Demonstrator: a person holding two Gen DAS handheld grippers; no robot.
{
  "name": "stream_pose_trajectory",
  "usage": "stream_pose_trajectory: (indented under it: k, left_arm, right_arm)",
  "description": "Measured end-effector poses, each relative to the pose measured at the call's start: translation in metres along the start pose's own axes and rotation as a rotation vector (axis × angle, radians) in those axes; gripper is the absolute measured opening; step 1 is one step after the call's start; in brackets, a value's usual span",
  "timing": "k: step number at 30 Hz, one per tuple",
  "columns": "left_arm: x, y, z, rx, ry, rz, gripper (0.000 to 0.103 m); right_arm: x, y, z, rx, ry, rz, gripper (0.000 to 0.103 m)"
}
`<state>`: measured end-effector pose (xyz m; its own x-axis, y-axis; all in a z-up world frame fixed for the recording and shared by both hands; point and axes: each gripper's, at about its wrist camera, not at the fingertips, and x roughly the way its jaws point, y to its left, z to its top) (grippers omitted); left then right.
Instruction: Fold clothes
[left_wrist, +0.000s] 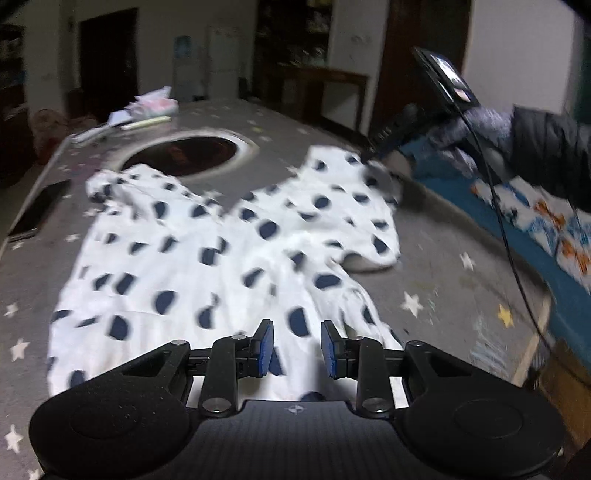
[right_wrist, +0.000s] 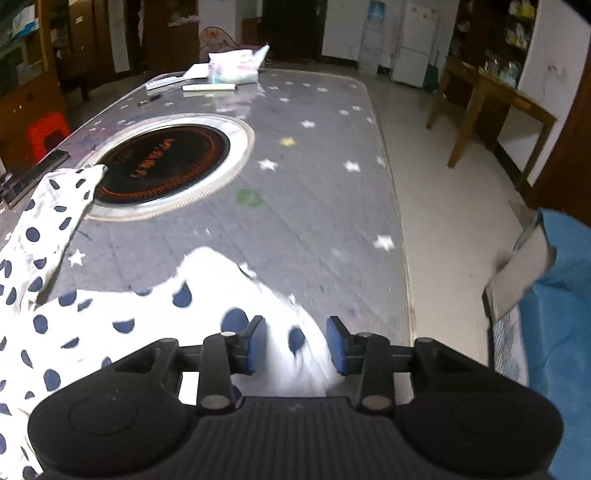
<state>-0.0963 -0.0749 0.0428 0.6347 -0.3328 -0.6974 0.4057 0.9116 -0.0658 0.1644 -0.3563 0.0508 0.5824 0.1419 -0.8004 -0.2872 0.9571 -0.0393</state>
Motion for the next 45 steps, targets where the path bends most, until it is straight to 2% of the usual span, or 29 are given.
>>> stream_pose_trajectory:
  k: [3,8,10,12,15,18,22,24,27,30,32,35,40,45]
  left_arm:
    - [0.008,-0.004,-0.002,0.018,0.031,-0.010,0.031]
    - [0.010,-0.005,-0.006,0.026,0.059,-0.013,0.031]
    - [0.011,-0.005,-0.007,0.029,0.064,-0.015,0.031]
    - [0.012,-0.005,-0.007,0.028,0.067,-0.018,0.031]
    - [0.013,-0.006,-0.007,0.029,0.070,-0.031,0.031]
    - [0.013,-0.008,-0.007,0.031,0.072,-0.046,0.031]
    - [0.016,-0.013,-0.006,0.032,0.072,-0.083,0.031]
    - [0.018,-0.016,-0.005,0.029,0.069,-0.095,0.031]
    - [0.016,-0.014,-0.004,0.014,0.061,-0.104,0.031]
    - [0.006,-0.007,-0.001,0.004,0.035,-0.093,0.032]
    - [-0.001,0.002,0.001,-0.014,0.011,-0.070,0.033]
    - [-0.011,0.019,0.002,-0.061,-0.016,-0.011,0.033]
    - [-0.033,0.056,-0.005,-0.167,-0.046,0.126,0.033]
    - [-0.057,0.096,-0.019,-0.301,-0.070,0.276,0.033]
  right_arm:
    - [0.012,-0.001,-0.007,0.010,0.013,0.000,0.046]
    - [0.021,0.000,-0.013,0.033,-0.002,0.013,0.048]
    - [0.021,0.002,-0.014,0.029,-0.014,0.024,0.036]
    - [0.021,0.007,-0.012,-0.001,-0.024,0.030,0.015]
    - [0.020,0.025,-0.004,-0.103,-0.055,-0.030,0.007]
    - [0.011,0.039,0.013,-0.193,-0.162,-0.121,0.007]
    - [0.010,0.047,0.041,-0.203,-0.241,-0.197,0.010]
    - [0.022,0.050,0.052,-0.195,-0.231,-0.229,0.027]
    - [0.026,0.053,0.055,-0.176,-0.230,-0.216,0.029]
    - [0.018,0.058,0.053,-0.168,-0.228,-0.140,0.029]
    - [0.016,0.063,0.050,-0.170,-0.199,-0.061,0.029]
    - [0.025,0.070,0.044,-0.171,-0.144,-0.003,0.029]
    - [0.052,0.076,0.041,-0.130,-0.061,0.012,0.031]
    - [0.045,0.091,0.047,-0.161,-0.093,0.031,0.031]
